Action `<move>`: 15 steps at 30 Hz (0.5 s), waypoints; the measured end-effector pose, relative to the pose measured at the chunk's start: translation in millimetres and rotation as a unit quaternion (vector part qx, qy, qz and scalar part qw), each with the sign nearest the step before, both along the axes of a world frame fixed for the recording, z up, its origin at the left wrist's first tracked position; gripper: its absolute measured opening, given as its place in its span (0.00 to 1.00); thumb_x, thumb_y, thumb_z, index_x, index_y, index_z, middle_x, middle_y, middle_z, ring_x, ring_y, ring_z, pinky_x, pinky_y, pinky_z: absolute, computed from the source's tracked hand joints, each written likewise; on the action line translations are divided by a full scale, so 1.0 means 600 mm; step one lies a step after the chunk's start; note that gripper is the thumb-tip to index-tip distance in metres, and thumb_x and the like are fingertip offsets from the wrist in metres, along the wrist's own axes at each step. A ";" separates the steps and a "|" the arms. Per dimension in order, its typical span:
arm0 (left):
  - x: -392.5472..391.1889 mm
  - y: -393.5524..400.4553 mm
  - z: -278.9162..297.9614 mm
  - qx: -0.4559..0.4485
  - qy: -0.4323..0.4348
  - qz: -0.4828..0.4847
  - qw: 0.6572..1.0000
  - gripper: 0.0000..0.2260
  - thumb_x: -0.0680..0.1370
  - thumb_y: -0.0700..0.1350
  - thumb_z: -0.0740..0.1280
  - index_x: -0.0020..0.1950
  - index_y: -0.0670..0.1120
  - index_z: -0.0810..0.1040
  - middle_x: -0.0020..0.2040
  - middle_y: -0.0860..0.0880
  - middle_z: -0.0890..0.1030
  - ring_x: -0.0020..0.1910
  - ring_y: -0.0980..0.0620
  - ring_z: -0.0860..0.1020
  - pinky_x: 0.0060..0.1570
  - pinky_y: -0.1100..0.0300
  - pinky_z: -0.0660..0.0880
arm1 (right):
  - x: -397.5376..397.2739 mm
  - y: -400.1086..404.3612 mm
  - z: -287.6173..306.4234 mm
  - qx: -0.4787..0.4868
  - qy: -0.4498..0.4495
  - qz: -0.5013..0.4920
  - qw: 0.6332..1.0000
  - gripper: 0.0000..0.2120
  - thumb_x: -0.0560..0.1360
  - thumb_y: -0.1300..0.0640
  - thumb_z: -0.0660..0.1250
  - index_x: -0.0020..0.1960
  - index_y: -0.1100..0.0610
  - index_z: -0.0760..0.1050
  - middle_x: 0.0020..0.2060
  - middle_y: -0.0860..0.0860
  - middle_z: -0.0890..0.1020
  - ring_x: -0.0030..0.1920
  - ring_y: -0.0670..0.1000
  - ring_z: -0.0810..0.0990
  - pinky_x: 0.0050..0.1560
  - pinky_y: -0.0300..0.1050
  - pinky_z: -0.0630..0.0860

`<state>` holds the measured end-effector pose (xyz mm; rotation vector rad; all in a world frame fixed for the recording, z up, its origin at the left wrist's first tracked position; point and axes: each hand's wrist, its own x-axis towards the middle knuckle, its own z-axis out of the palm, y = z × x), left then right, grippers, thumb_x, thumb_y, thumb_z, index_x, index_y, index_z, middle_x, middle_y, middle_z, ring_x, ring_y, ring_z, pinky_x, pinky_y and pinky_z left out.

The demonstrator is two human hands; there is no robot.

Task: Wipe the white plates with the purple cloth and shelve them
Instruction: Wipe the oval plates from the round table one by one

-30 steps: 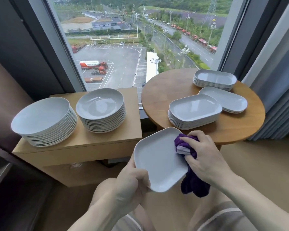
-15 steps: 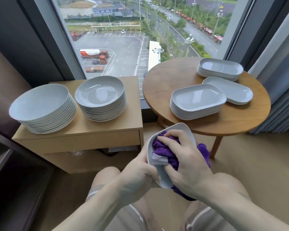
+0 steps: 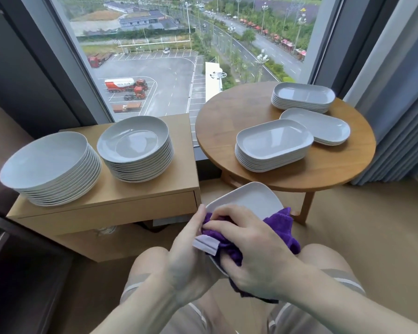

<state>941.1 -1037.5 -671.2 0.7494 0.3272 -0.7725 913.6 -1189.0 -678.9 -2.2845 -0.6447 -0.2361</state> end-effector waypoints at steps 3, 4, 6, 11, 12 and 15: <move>0.006 -0.030 -0.005 0.028 -0.034 0.006 0.999 0.31 0.88 0.53 0.50 0.49 0.38 0.88 0.45 0.38 0.86 0.45 0.45 0.88 0.44 0.57 0.83 | 0.015 -0.009 -0.011 -0.035 -0.032 -0.053 0.997 0.17 0.73 0.56 0.64 0.61 0.54 0.80 0.59 0.50 0.76 0.57 0.54 0.77 0.54 0.53 0.77; 0.013 -0.038 -0.010 0.045 -0.033 0.015 0.998 0.30 0.88 0.52 0.49 0.50 0.38 0.88 0.42 0.39 0.87 0.42 0.47 0.88 0.39 0.59 0.82 | 0.021 -0.012 -0.012 -0.039 -0.038 -0.068 0.996 0.18 0.73 0.55 0.63 0.61 0.54 0.81 0.58 0.50 0.76 0.56 0.55 0.77 0.53 0.54 0.78; 0.016 -0.032 -0.015 0.067 -0.050 0.044 0.996 0.26 0.88 0.52 0.49 0.57 0.40 0.84 0.31 0.43 0.85 0.30 0.54 0.85 0.27 0.63 0.78 | 0.029 -0.019 -0.013 -0.045 -0.043 -0.092 0.994 0.18 0.73 0.54 0.62 0.60 0.53 0.81 0.58 0.50 0.76 0.55 0.55 0.77 0.52 0.55 0.78; 0.000 -0.002 -0.014 0.142 -0.055 -0.041 0.988 0.29 0.81 0.66 0.53 0.64 0.50 0.85 0.62 0.44 0.85 0.60 0.45 0.85 0.57 0.47 0.81 | 0.048 -0.048 -0.014 -0.073 0.003 -0.164 0.984 0.18 0.74 0.53 0.63 0.62 0.49 0.80 0.58 0.46 0.75 0.56 0.53 0.75 0.56 0.51 0.77; -0.002 0.003 -0.010 0.139 -0.063 -0.051 0.987 0.30 0.80 0.67 0.54 0.68 0.50 0.82 0.63 0.45 0.85 0.61 0.45 0.84 0.60 0.46 0.80 | 0.056 -0.062 -0.015 -0.077 0.020 -0.183 0.980 0.18 0.74 0.54 0.63 0.62 0.48 0.80 0.57 0.45 0.74 0.56 0.52 0.74 0.56 0.50 0.76; -0.002 0.004 0.007 0.162 -0.100 -0.052 0.980 0.31 0.75 0.67 0.58 0.74 0.54 0.73 0.62 0.47 0.85 0.60 0.45 0.84 0.59 0.45 0.81 | 0.075 -0.106 -0.017 -0.075 0.073 -0.233 0.967 0.16 0.75 0.57 0.66 0.61 0.46 0.81 0.53 0.43 0.73 0.55 0.51 0.75 0.54 0.50 0.75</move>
